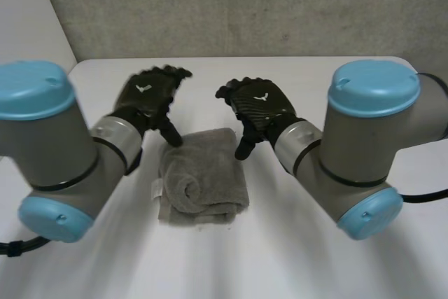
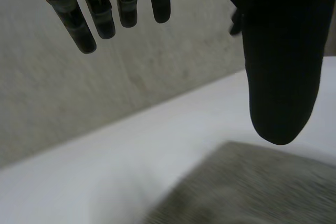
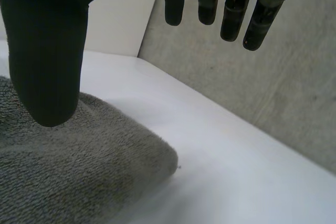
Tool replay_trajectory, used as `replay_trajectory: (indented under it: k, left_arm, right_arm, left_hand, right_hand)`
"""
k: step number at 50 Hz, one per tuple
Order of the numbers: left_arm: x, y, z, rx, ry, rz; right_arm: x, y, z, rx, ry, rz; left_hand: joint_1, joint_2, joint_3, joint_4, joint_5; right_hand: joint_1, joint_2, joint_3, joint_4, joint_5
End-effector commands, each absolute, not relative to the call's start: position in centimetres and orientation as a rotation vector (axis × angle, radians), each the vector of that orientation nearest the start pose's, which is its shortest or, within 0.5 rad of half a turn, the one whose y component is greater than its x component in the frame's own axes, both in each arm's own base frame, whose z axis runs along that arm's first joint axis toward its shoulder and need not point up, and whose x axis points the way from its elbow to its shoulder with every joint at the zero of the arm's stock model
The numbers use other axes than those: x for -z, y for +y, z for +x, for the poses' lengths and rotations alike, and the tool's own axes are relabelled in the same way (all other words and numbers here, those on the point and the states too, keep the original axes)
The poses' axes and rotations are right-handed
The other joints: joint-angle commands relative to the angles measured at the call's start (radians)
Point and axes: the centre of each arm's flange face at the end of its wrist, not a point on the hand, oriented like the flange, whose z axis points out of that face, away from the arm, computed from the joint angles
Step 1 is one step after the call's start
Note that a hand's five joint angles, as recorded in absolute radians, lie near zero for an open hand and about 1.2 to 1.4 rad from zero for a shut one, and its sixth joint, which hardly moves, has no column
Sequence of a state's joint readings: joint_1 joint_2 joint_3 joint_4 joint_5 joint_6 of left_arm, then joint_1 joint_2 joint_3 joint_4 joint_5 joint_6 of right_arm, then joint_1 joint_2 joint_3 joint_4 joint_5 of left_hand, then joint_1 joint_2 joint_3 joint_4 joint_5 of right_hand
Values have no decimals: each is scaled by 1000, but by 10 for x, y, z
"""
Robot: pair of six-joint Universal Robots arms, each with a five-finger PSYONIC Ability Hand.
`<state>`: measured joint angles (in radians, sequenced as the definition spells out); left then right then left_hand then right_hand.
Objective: Fold the towel.
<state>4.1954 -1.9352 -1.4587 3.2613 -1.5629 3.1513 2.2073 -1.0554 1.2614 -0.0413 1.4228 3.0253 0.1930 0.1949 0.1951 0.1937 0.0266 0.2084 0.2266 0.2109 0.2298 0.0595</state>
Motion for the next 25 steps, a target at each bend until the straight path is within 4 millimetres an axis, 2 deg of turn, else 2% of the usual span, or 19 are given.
replay_trajectory:
  k: [1, 2, 3, 5, 8, 10, 11, 14, 16, 20, 23, 25]
  left_arm:
    - [-179, -253, -313, 1930, 2806, 696]
    - [-171, -254, -310, 1878, 2807, 669]
    - [-171, -254, -310, 1877, 2807, 669]
    - [-163, -256, -302, 1825, 2778, 593]
    - [-159, -257, -297, 1799, 2770, 564]
    - [-151, -257, -288, 1747, 2779, 536]
    - [-151, -257, -288, 1746, 2780, 536]
    - [-144, -256, -284, 1707, 2797, 538]
    - [-137, -253, -283, 1668, 2787, 594]
    - [-132, -254, -285, 1662, 2726, 691]
    - [-134, -257, -287, 1697, 2652, 765]
    - [-136, -256, -290, 1710, 2621, 807]
  right_arm:
    - [-191, -254, 351, 1446, 1991, -792]
    - [-185, -255, 354, 1413, 1993, -798]
    - [-185, -255, 354, 1413, 1993, -798]
    - [-169, -258, 358, 1351, 2022, -813]
    - [-160, -259, 359, 1323, 2044, -824]
    - [-144, -259, 364, 1264, 2079, -850]
    - [-144, -259, 364, 1264, 2079, -850]
    - [-120, -263, 368, 1232, 2116, -927]
    - [-114, -265, 368, 1249, 2120, -976]
    - [-110, -268, 368, 1292, 2121, -1060]
    - [-116, -271, 367, 1346, 2125, -1103]
    - [-135, -275, 365, 1425, 2106, -1113]
  left_hand:
    - [41, 39, 39, 40, 33]
    - [41, 39, 39, 40, 33]
    - [41, 39, 39, 40, 33]
    - [41, 39, 39, 40, 33]
    - [41, 39, 39, 40, 33]
    - [41, 39, 39, 40, 33]
    - [41, 39, 39, 40, 33]
    - [41, 39, 39, 40, 33]
    - [32, 30, 30, 32, 24]
    - [29, 27, 27, 29, 21]
    - [29, 27, 27, 29, 21]
    - [32, 30, 30, 32, 24]
  right_hand:
    - [-34, -52, -36, -55, -60]
    - [-34, -52, -36, -55, -60]
    - [-34, -52, -36, -55, -60]
    - [-34, -52, -36, -55, -60]
    - [-34, -52, -36, -55, -60]
    - [-34, -52, -36, -55, -60]
    - [-34, -52, -36, -55, -60]
    - [-34, -52, -36, -55, -60]
    - [-34, -52, -36, -55, -60]
    - [-34, -52, -36, -55, -60]
    - [-34, -52, -36, -55, -60]
    - [-34, -52, -36, -55, -60]
